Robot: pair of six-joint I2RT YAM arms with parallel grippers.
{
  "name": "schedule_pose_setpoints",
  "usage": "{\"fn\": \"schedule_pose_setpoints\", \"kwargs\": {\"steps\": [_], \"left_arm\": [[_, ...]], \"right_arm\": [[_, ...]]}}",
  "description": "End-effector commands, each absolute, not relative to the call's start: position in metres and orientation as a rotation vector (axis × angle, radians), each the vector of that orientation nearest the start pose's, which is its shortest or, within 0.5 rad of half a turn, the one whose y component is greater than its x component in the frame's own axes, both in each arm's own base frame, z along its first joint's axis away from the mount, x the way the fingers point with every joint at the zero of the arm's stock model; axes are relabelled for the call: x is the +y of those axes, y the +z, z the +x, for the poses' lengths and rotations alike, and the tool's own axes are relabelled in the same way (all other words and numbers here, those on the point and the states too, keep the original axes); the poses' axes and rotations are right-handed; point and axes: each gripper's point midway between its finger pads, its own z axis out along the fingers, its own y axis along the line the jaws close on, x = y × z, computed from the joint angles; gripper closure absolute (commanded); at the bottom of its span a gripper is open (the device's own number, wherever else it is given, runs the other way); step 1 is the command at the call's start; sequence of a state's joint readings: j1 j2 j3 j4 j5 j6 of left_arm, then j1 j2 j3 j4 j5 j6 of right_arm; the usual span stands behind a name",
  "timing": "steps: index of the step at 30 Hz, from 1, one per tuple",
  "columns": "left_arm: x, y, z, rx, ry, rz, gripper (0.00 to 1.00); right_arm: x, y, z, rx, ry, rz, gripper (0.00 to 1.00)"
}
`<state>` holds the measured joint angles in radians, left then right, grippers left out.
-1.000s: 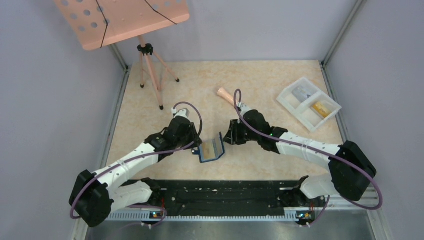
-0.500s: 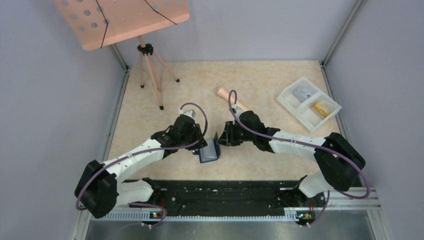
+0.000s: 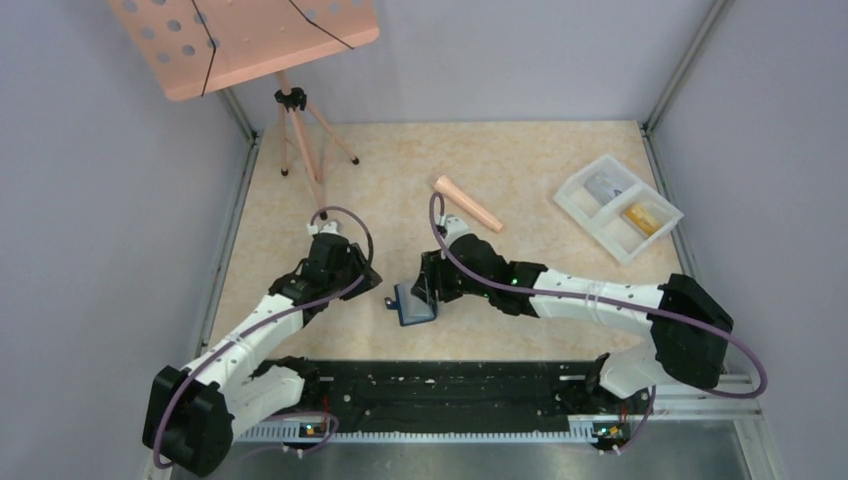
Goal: Take the credit cards out of the card holder
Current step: Remove the credit card from the card holder.
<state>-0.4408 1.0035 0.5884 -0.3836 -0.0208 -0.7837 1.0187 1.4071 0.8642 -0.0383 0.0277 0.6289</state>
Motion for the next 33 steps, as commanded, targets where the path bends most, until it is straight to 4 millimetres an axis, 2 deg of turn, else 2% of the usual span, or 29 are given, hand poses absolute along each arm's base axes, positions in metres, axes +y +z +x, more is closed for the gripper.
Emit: {"fn": "schedule_pose_setpoints", "kwargs": {"steps": [1,5,8,11,16,21,23,29,33], "left_arm": [[-0.152,0.09,0.236,2.404,-0.683,-0.402,0.52],[-0.164,0.082,0.229,2.425,-0.769,-0.352,0.43],[-0.165,0.077,0.229,2.437,-0.774,-0.343,0.41],[-0.165,0.066,0.228,2.465,-0.76,-0.349,0.4],[-0.172,0.054,0.226,2.495,-0.799,-0.349,0.4],[-0.176,0.05,0.225,2.515,-0.821,-0.335,0.45],[-0.177,0.049,0.225,2.519,-0.832,-0.331,0.51],[-0.177,0.046,0.22,2.534,-0.836,-0.331,0.87],[-0.178,0.049,0.218,2.526,-0.858,-0.326,1.0]], "right_arm": [[0.383,0.148,0.199,2.201,0.897,-0.457,0.49],[0.4,0.139,0.194,2.23,0.922,-0.492,0.55],[0.414,0.132,0.194,2.226,0.967,-0.493,0.57],[0.419,0.117,0.195,2.259,0.957,-0.492,0.57],[0.41,0.089,0.204,2.311,0.832,-0.467,0.54],[0.397,0.073,0.209,2.332,0.736,-0.451,0.48],[0.395,0.067,0.209,2.34,0.718,-0.452,0.45],[0.392,0.052,0.207,2.362,0.701,-0.458,0.33],[0.39,0.048,0.208,2.363,0.69,-0.452,0.29]]}}
